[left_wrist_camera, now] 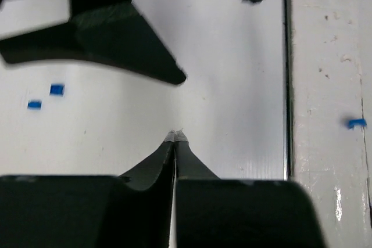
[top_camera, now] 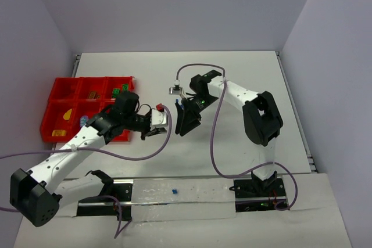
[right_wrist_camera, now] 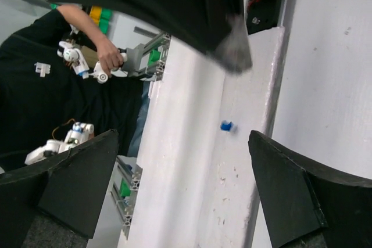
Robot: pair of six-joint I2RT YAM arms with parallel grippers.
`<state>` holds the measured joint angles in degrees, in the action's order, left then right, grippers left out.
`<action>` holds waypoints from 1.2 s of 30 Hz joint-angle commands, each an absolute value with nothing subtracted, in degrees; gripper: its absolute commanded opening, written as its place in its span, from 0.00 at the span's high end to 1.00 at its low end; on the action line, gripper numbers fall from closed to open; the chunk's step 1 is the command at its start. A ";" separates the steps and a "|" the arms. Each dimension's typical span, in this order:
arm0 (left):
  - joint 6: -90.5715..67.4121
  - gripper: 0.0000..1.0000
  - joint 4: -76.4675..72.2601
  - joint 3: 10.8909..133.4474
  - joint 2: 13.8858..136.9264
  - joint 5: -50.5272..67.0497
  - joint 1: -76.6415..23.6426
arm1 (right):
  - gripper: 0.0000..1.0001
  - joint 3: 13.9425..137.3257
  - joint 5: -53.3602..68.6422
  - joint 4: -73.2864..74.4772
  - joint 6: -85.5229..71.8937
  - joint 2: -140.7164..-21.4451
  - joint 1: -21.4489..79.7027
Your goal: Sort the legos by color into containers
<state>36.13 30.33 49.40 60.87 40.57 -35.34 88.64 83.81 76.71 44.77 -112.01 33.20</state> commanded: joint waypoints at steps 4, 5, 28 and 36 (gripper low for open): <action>36.40 0.53 40.36 49.04 57.83 40.16 -32.61 | 0.00 83.55 76.13 57.50 24.02 -105.35 27.06; 37.79 0.51 42.13 49.04 57.75 39.57 -32.69 | 0.00 80.00 68.62 47.91 12.44 -102.10 26.60; 47.84 0.51 44.15 48.40 64.01 32.74 -51.21 | 0.04 49.25 25.40 34.11 18.77 -75.22 23.98; 47.91 0.53 42.66 52.34 70.14 30.83 -58.93 | 0.07 46.93 21.31 34.69 22.06 -72.13 22.24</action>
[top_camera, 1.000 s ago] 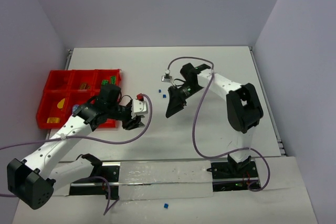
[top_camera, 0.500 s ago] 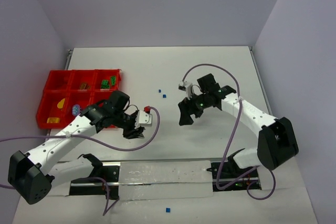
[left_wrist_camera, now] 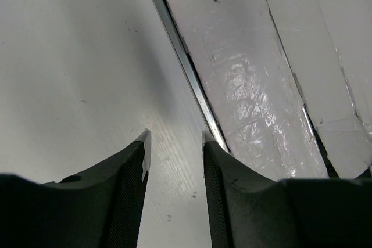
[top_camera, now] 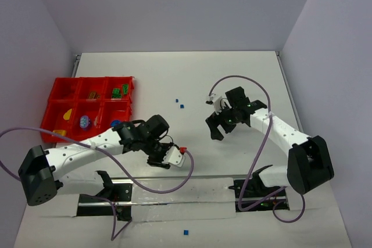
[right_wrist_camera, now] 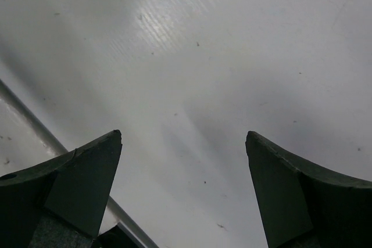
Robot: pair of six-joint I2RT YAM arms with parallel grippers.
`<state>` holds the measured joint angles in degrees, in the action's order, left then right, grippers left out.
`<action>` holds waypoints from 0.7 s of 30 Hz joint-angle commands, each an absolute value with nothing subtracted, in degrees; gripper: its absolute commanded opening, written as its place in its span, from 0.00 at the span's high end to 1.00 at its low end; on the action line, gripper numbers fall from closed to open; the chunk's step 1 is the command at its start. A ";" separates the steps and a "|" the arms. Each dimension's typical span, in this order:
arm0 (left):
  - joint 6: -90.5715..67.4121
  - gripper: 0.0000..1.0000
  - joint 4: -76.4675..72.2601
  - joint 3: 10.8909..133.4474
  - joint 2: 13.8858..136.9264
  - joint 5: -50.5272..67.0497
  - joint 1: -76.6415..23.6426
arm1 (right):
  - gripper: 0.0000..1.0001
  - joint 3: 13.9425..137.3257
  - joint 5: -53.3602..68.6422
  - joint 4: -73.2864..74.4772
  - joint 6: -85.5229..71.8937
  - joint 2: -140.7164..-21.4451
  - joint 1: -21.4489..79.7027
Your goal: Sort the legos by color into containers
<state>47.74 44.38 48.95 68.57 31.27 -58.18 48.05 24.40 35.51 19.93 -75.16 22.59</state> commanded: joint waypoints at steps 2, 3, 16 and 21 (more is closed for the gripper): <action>45.95 0.53 41.13 52.21 70.73 30.23 -59.03 | 0.07 46.32 20.65 34.13 21.83 -71.60 22.24; 45.45 0.53 40.45 52.15 71.11 29.62 -59.06 | 0.07 46.12 20.40 33.79 21.63 -71.40 22.24; 34.19 0.52 36.39 58.95 77.92 25.71 -58.00 | 0.07 41.64 13.69 31.16 21.38 -64.89 21.88; 17.47 0.56 28.78 64.96 84.89 25.33 -44.96 | 0.06 42.20 14.37 30.12 20.13 -65.86 16.86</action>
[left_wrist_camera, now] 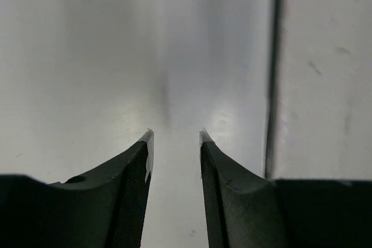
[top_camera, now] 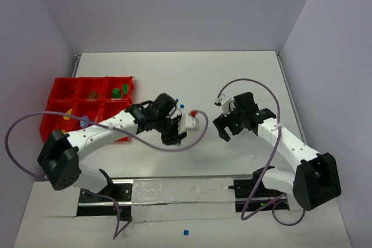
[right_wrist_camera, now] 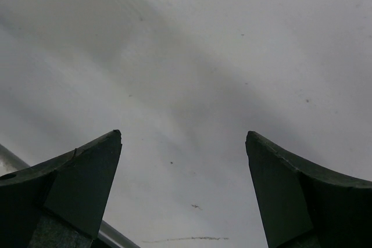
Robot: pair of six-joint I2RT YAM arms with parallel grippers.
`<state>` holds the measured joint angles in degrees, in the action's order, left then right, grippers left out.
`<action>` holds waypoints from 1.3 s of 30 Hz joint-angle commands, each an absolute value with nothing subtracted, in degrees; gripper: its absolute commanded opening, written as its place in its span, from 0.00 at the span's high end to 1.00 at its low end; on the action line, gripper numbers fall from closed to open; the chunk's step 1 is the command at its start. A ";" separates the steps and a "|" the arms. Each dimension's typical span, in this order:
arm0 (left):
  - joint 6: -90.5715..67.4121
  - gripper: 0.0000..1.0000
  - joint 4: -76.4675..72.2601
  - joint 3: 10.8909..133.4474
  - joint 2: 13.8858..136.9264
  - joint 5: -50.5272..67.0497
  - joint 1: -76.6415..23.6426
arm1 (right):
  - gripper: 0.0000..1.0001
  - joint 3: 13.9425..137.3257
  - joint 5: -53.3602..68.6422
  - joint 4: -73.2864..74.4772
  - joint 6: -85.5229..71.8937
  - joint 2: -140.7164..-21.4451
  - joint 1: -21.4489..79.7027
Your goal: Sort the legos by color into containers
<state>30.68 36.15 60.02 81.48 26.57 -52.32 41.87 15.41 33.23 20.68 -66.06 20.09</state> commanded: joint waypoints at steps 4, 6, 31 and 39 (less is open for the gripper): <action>7.72 0.60 25.68 73.05 93.36 15.31 -39.61 | 0.06 43.92 15.56 29.75 18.82 -68.72 12.95; 2.65 0.61 26.58 77.71 97.31 12.26 -39.16 | 0.06 44.61 15.74 29.53 17.97 -70.14 11.86; -31.38 0.53 29.35 93.87 119.78 -11.78 -41.22 | 0.04 45.62 16.26 29.33 16.08 -72.07 10.46; -32.40 0.52 30.20 94.25 122.19 -14.06 -41.22 | 0.04 45.79 16.58 29.56 16.44 -72.74 10.40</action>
<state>-30.94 29.20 92.51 121.62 -11.66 -41.14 43.62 16.12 30.65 15.94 -72.51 10.94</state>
